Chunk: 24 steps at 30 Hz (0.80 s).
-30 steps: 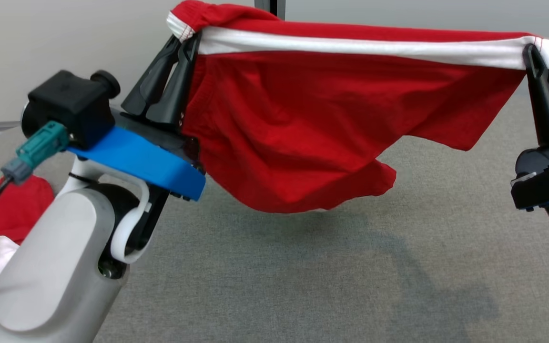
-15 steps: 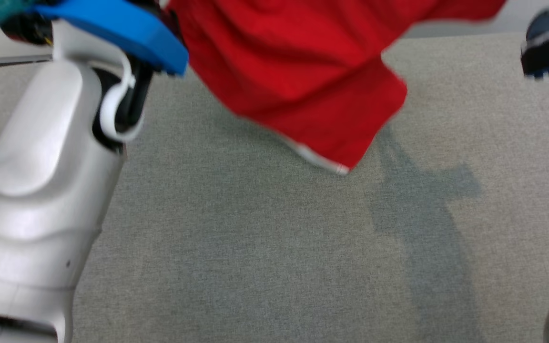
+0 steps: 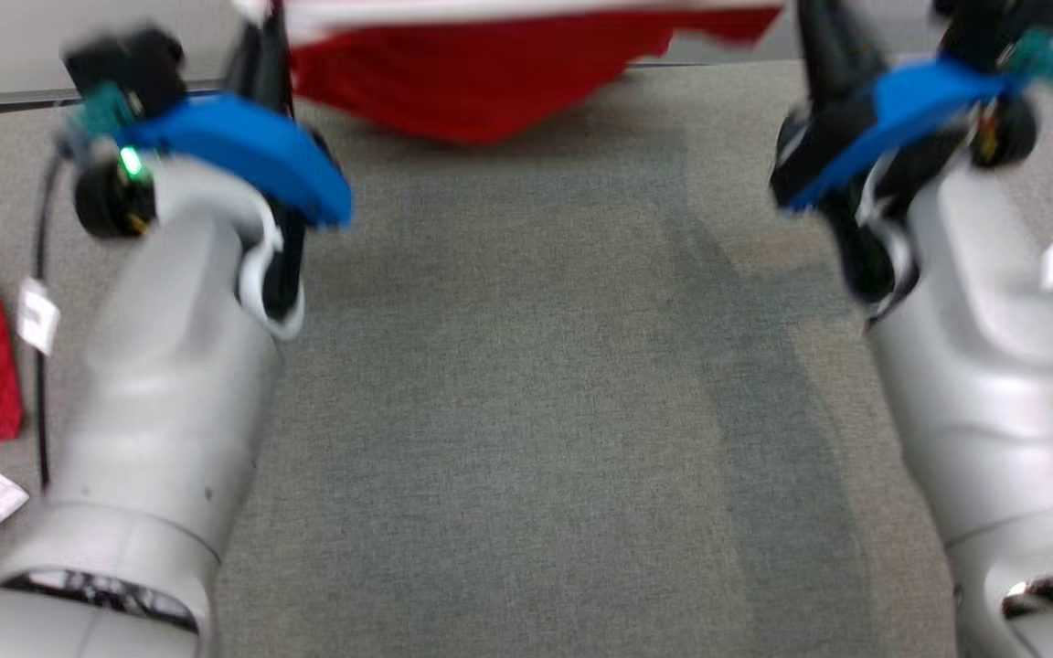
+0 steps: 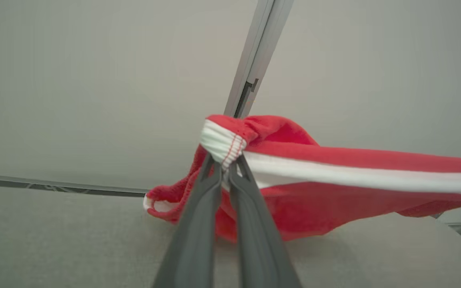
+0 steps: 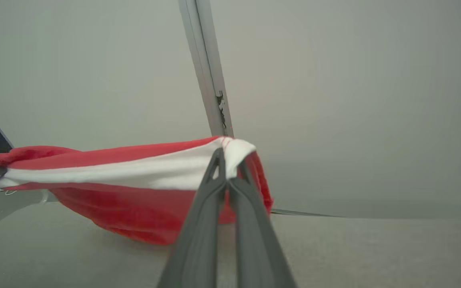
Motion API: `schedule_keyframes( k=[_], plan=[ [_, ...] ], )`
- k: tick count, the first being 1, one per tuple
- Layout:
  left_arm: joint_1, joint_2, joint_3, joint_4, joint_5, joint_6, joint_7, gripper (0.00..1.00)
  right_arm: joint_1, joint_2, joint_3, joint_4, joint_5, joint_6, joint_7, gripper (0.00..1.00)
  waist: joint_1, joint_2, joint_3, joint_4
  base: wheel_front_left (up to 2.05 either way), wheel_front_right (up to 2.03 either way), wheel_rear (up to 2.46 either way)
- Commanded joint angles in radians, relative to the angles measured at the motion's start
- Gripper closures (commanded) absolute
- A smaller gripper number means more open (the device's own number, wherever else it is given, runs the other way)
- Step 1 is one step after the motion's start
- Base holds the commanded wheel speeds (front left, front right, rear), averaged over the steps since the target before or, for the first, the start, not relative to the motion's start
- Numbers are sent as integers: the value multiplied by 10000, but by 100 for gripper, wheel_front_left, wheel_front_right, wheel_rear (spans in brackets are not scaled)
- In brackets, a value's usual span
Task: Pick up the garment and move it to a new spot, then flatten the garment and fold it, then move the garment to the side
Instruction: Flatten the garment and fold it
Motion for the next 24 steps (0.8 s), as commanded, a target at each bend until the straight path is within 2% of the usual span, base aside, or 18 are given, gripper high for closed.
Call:
schedule_keyframes(
  k=[1, 6, 11, 14, 20, 24],
  plan=[
    [369, -65, -7, 286, -34, -63, -42, 100, 380, 23, 87, 356, 209, -6, -163, 100, -1, -1, -2, 40, 0, 0, 0],
    [1899, -344, -6, 1489, -453, -304, -81, 100, 1790, 141, 692, 2034, 966, -8, -769, 100, -1, -1, -61, 117, 0, 0, 0],
    [3178, -430, 45, 1314, -663, -424, -90, 100, 3167, 143, 1157, 2522, 1606, -11, -1218, 100, -1, -1, -348, 181, 0, 0, 0],
    [4042, -408, 163, 501, -533, -467, -83, 100, 4033, -66, 1351, 2262, 1923, -11, -1379, 100, -1, -1, -675, 171, 0, 0, 0],
    [6083, 101, 304, -1528, 1, -454, -87, 100, 5911, -626, 1565, 942, 2307, -14, -1447, 100, -1, -1, -1320, 83, 0, 0, 0],
    [7718, 399, 407, -3021, 197, -345, -91, 100, 7352, -1058, 1260, -306, 1865, -18, -1451, 100, -1, -1, -1753, 26, 0, 0, 0]
  ],
)
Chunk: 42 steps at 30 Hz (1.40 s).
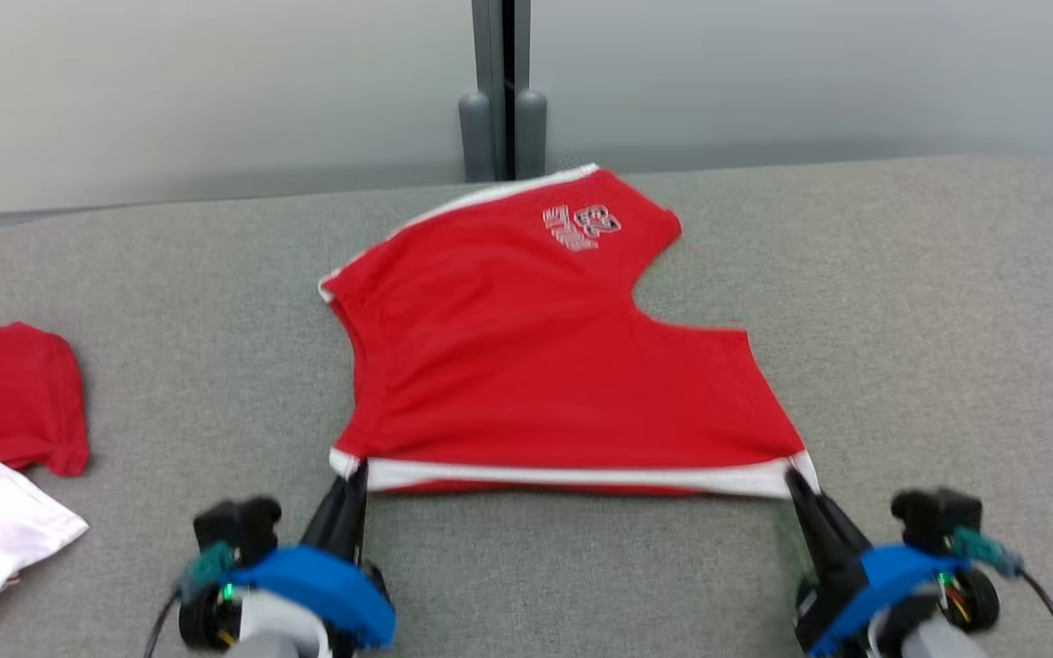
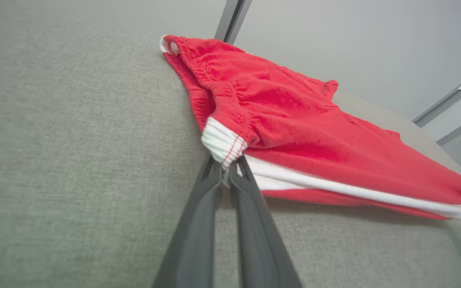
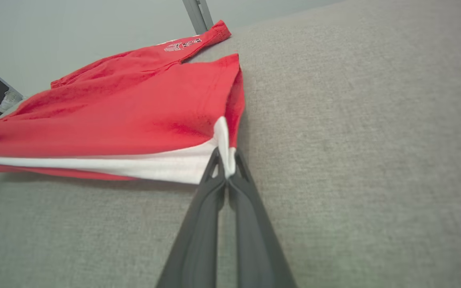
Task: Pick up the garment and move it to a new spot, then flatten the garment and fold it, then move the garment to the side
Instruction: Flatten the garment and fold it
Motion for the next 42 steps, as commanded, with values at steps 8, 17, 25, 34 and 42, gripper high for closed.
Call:
schedule_keyframes(
  k=[8, 17, 25, 34, 42],
  plan=[
    [3198, 862, 52, -4056, 39, 1381, 894, 100, 3257, -219, -2002, -3124, -1088, -77, 1103, 100, 2, 1, -432, 83, 0, 0, 0],
    [4603, 1378, 41, -7750, -319, 2485, 2790, 100, 5010, 642, -3641, -7372, -2038, -75, 3781, 100, 2, 1, -267, 217, 0, 0, 0],
    [3962, 1362, 291, -8147, -1066, 2276, 3469, 100, 3786, 810, -3547, -8011, -2131, -57, 4717, 100, 2, 1, 278, 147, 0, 0, 0],
    [1740, 1384, 601, -7480, -1711, 1599, 4098, 100, 9, -214, -2808, -6313, -2012, -30, 5355, 100, 2, 1, 1926, 566, 0, 0, 0],
    [8, 1063, 589, -6683, -1922, 1125, 4083, 100, -2938, -770, -2237, -4448, -1770, -28, 5413, 100, 2, 1, 2990, 1229, 0, 0, 0]
  ],
)
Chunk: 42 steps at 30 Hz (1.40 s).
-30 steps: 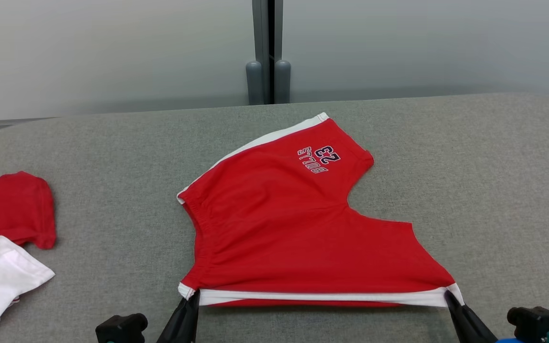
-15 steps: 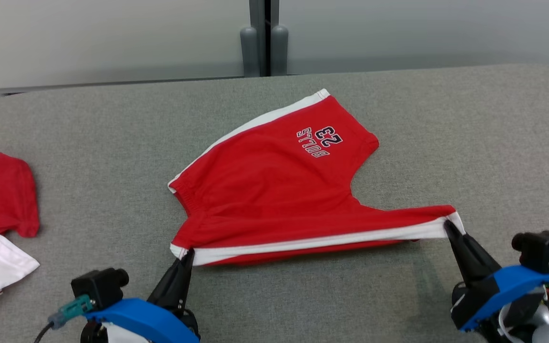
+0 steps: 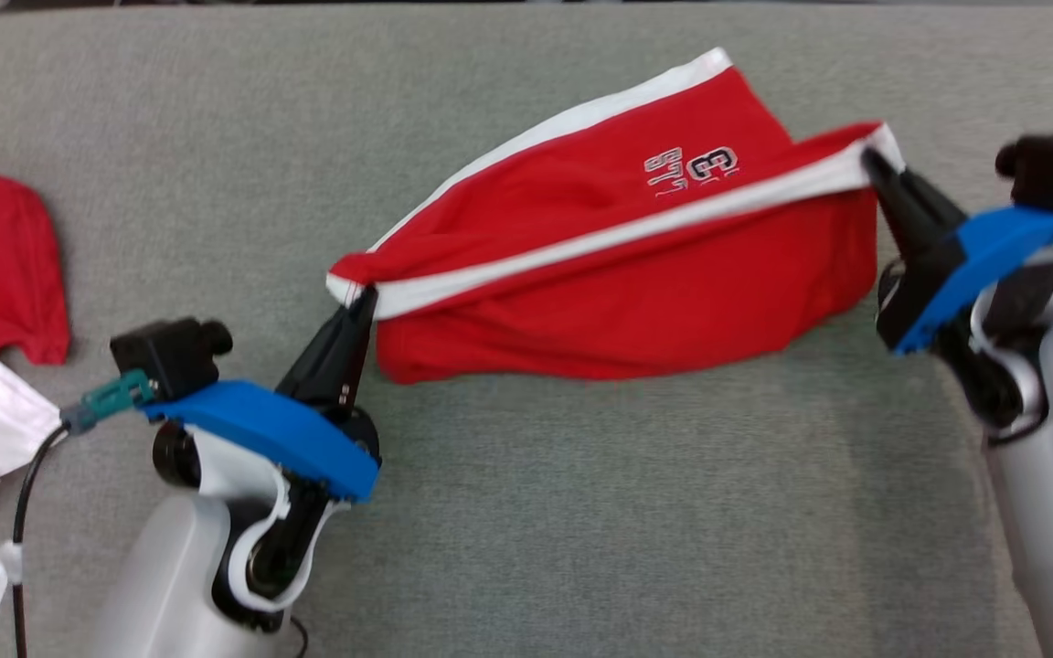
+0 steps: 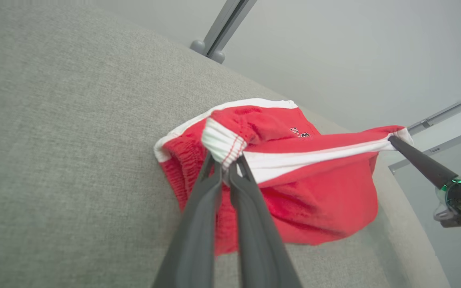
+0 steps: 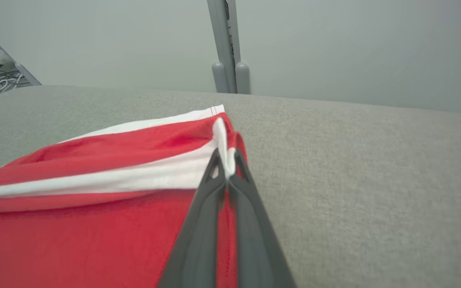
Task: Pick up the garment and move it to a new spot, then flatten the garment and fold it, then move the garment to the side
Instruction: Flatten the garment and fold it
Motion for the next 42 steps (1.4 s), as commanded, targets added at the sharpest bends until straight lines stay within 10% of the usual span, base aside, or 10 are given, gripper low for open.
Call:
schedule_keyframes(
  k=[1, 12, 13, 14, 15, 27, 42],
  plan=[
    [-299, 19, 23, 81, -7, -51, -35, 100, -362, -132, -35, 166, 51, -20, -78, 100, -4, -3, 452, 441, 0, 0, 0],
    [-2001, -654, -548, 1597, 166, -596, -269, 100, -3223, -213, 428, 3509, -29, -19, -1353, 100, -4, -3, 1065, 969, 0, 0, 0],
    [-2075, -692, -603, 1696, 192, -645, -317, 74, -3315, -187, 494, 3758, -29, -19, -1524, 100, -4, -3, 1069, 972, 0, 0, 0],
    [-2126, -703, -635, 1791, 239, -666, -381, 9, -3396, -165, 574, 3976, -57, -19, -1697, 59, -4, -3, 1065, 971, 0, 0, 0],
    [-2154, -720, -668, 1870, 263, -681, -451, 0, -3502, -172, 640, 4136, -126, -17, -1965, 0, -4, -3, 1056, 964, 0, 0, 0],
    [-1459, -209, -787, 1718, 2153, 221, -2724, 0, -2761, -331, 1037, 4518, -933, -11, -5222, 0, -4, -3, 356, 663, 0, 0, 0],
    [-56, 849, -367, 1183, 3789, 1651, -4004, 0, 1226, 660, 19, 1065, -1355, -11, -5018, 0, -4, -3, -1149, -507, 0, 0, 0]
  ],
)
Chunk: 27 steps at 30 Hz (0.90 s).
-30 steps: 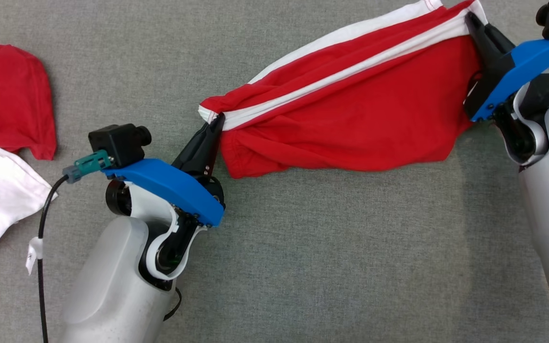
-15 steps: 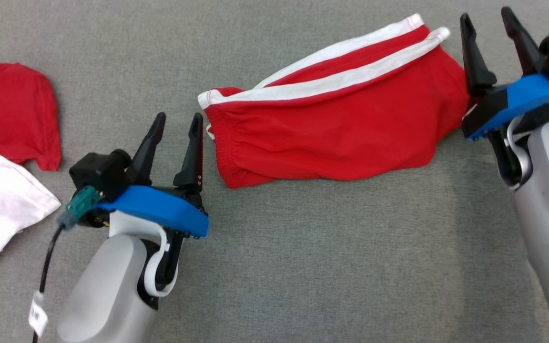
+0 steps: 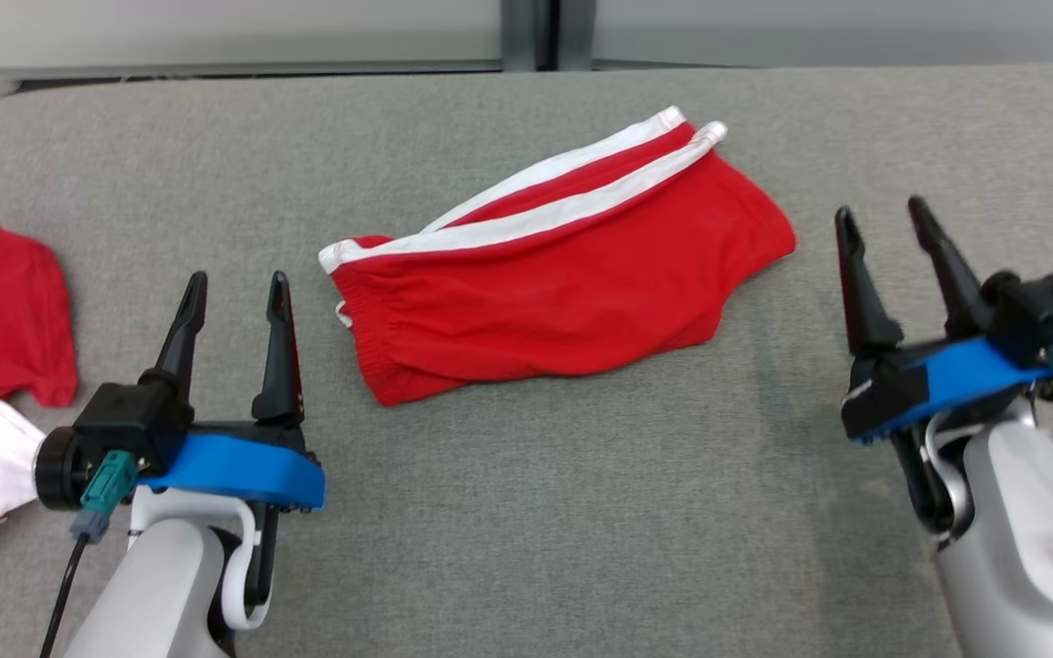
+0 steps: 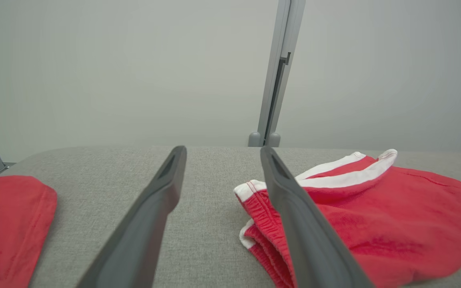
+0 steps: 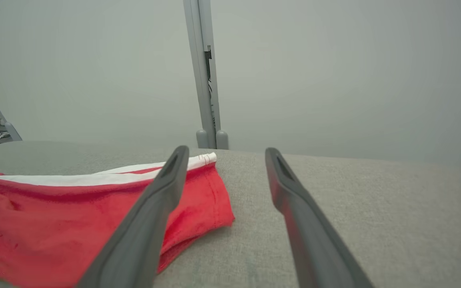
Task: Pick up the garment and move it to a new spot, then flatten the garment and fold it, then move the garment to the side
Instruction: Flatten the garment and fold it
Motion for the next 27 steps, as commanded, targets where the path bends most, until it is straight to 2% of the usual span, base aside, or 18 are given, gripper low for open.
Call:
schedule_keyframes(
  k=[1, 13, 27],
  plan=[
    [204, 114, 80, 18, 51, 72, -48, 0, 389, 91, -41, -235, -49, 0, 129, 0, 2, 1, -285, -295, 0, 0, 0],
    [811, 457, 273, -11, -67, 290, -2, 0, 2441, 553, -512, -2288, -124, 0, 1012, 0, 2, 1, -651, -867, 0, 0, 0],
    [945, 446, 156, -18, -178, 385, 100, 0, 2833, 640, -688, -2856, -141, 0, 1430, 0, 2, 1, -767, -862, 0, 0, 0]
  ],
)
